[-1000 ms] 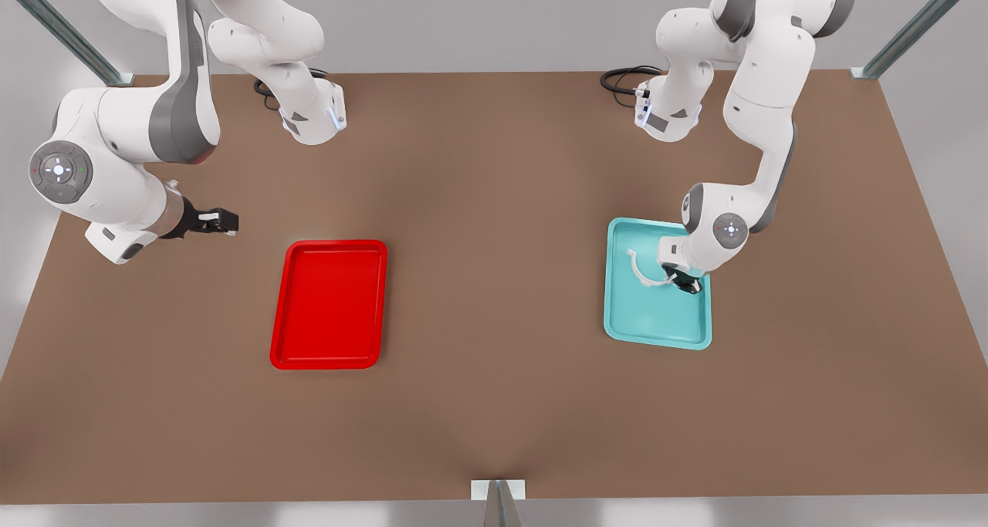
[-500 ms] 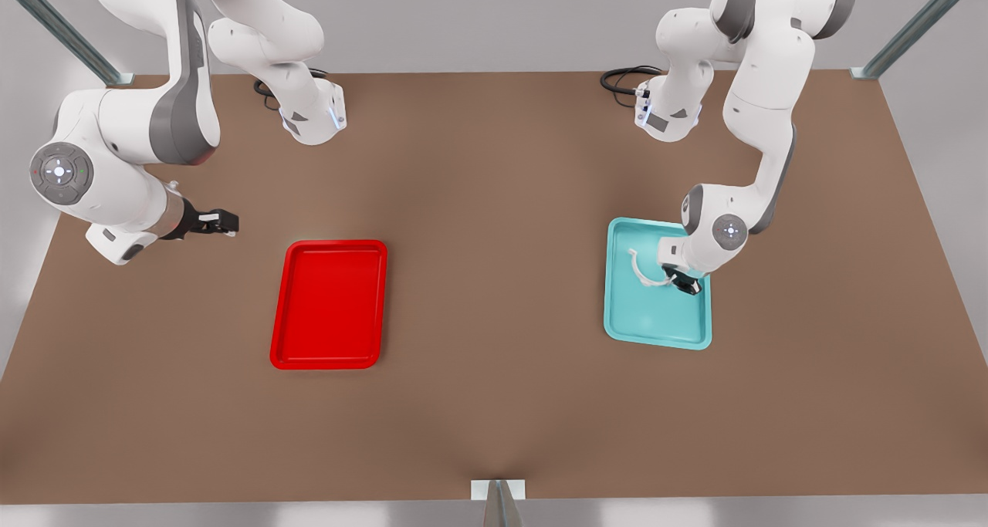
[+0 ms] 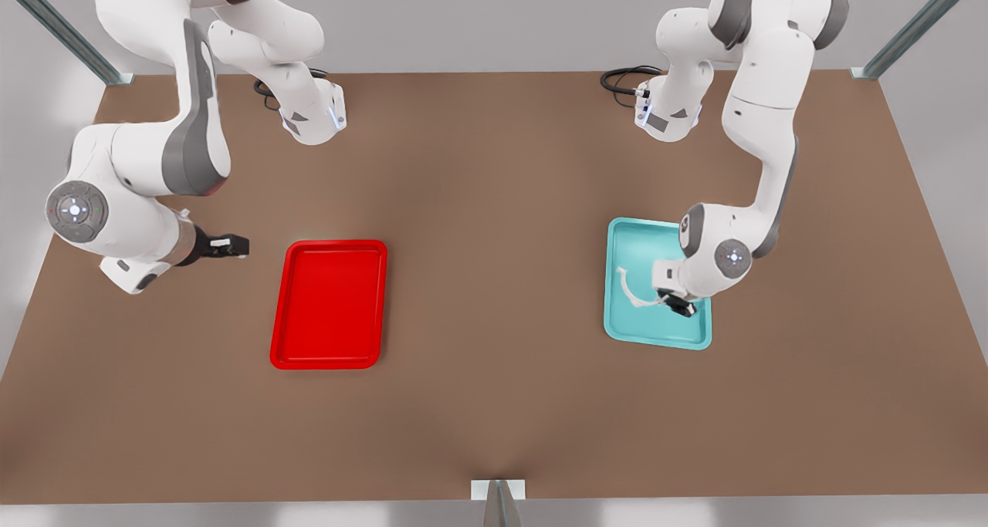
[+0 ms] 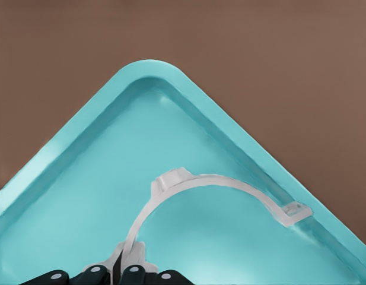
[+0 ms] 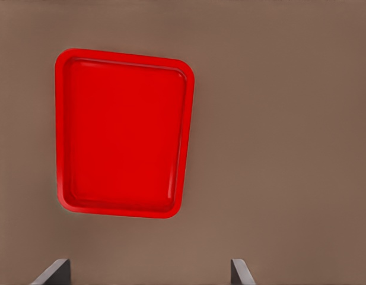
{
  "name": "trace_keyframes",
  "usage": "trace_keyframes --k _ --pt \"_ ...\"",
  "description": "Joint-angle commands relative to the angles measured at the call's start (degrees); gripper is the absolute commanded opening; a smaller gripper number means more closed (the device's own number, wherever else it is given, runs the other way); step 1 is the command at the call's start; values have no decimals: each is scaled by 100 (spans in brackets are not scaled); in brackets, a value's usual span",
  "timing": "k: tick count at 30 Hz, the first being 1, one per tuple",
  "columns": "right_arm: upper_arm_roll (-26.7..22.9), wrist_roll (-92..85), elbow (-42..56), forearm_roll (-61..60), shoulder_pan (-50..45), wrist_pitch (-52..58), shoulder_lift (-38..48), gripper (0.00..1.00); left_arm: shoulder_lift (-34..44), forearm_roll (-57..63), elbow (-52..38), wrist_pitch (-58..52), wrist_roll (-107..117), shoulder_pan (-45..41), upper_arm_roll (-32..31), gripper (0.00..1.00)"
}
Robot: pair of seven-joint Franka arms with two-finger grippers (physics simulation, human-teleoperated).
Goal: Take the drainage pipe clamp from the left arm, pass it to the right arm, and place it in the plate on the right side
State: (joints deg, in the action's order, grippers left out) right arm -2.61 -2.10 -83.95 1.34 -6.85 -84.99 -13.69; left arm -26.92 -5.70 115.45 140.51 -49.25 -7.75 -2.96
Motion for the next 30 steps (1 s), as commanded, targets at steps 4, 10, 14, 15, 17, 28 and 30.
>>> trace_keyframes --k 4,10,14,15,17,28,30 --pt "15 -19 607 -388 -721 -395 -819 100 -472 -46 -1472 -1641 1418 -271 -56 21" --pt "15 60 581 -846 -1205 -1257 -1153 100 -833 -10 -2518 -1869 4195 -1360 -56 21" --pt "15 95 563 -933 -1776 -1775 -1372 100 -815 -81 -2703 -2037 6225 -1589 -284 21" --pt "24 95 555 -1074 -1829 -1942 -1460 100 -903 -98 -2878 -2037 7078 -1589 -337 21" --pt "24 95 528 -1206 -2040 -2276 -1636 100 -973 -142 -3063 -2037 7360 -1703 -452 21" --pt "15 8 -939 -1364 -2734 -4588 -969 100 -1422 -335 -3810 -1984 6947 -2521 -469 21" --pt "24 16 -1282 -1355 -2752 -4597 -837 100 -1430 -336 -3810 -1984 6947 -2547 -469 21"
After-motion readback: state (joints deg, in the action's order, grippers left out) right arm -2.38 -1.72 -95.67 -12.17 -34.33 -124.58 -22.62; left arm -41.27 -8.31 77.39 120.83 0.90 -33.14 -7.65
